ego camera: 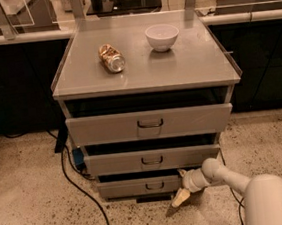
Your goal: Open bottom drawer
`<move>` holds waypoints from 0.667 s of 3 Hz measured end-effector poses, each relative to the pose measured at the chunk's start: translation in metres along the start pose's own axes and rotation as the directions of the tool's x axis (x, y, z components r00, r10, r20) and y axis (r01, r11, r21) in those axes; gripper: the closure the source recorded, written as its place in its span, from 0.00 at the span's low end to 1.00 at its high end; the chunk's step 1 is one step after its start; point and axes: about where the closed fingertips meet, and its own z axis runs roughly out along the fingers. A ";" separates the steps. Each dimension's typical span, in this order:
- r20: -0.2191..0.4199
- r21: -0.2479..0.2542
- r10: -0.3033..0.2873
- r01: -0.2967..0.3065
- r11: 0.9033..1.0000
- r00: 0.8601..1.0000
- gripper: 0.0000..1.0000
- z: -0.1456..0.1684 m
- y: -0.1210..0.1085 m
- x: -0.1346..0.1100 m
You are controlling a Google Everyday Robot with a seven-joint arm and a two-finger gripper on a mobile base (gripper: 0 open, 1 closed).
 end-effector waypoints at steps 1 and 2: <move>-0.040 -0.105 0.047 -0.051 0.993 0.998 0.00 0.011 0.023 0.012; -0.040 -0.105 0.047 -0.051 0.993 0.998 0.00 0.011 0.024 0.012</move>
Offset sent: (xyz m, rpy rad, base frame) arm -0.0201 0.0057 -0.0217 0.0046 0.1072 0.0283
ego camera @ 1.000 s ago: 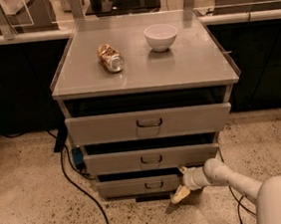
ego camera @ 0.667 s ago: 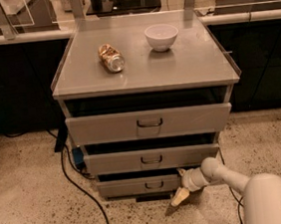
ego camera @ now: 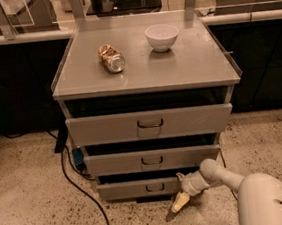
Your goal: Open bottom drawer
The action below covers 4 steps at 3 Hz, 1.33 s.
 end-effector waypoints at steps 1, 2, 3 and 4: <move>-0.002 -0.017 0.016 -0.017 1.000 1.000 0.00 -0.004 0.005 0.000; -0.002 -0.018 0.017 -0.017 1.000 1.000 0.00 -0.004 0.005 0.000; 0.011 -0.041 0.027 -0.027 0.999 1.000 0.00 -0.003 0.016 0.001; 0.011 -0.041 0.027 -0.027 0.999 1.000 0.00 -0.004 0.016 0.000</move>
Offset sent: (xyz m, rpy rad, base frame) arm -0.1283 -0.0191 -0.0243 0.1919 0.4336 -0.0739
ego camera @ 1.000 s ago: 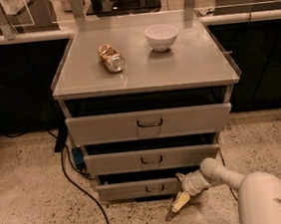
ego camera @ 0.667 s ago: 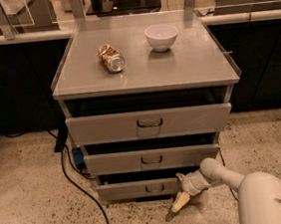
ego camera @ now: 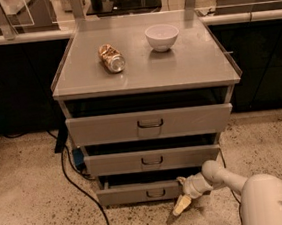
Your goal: Open bottom drawer
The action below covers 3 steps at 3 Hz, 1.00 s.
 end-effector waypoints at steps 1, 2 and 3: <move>0.028 -0.015 0.026 -0.026 1.000 0.999 0.00 -0.003 0.029 0.008; 0.085 -0.015 0.092 -0.091 0.996 0.992 0.00 -0.023 0.088 0.026; 0.077 -0.091 0.108 -0.100 0.991 0.991 0.00 -0.008 0.133 0.034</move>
Offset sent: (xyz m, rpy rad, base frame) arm -0.2085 0.0087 0.0252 0.1756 0.1272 -0.1028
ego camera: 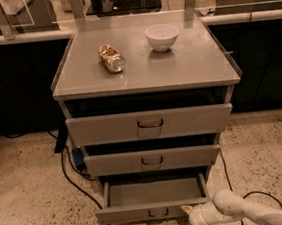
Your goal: Open bottom drawer
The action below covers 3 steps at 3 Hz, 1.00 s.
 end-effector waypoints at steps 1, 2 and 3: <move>0.000 -0.001 -0.001 0.001 1.000 1.000 0.00 0.000 0.000 0.000; 0.014 -0.004 -0.024 0.024 1.000 1.000 0.00 -0.005 0.002 -0.013; 0.052 0.001 -0.076 0.076 0.997 0.996 0.00 -0.022 0.006 -0.040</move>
Offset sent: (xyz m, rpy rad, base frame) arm 0.0105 0.0059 0.0314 0.0259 -0.0498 0.0270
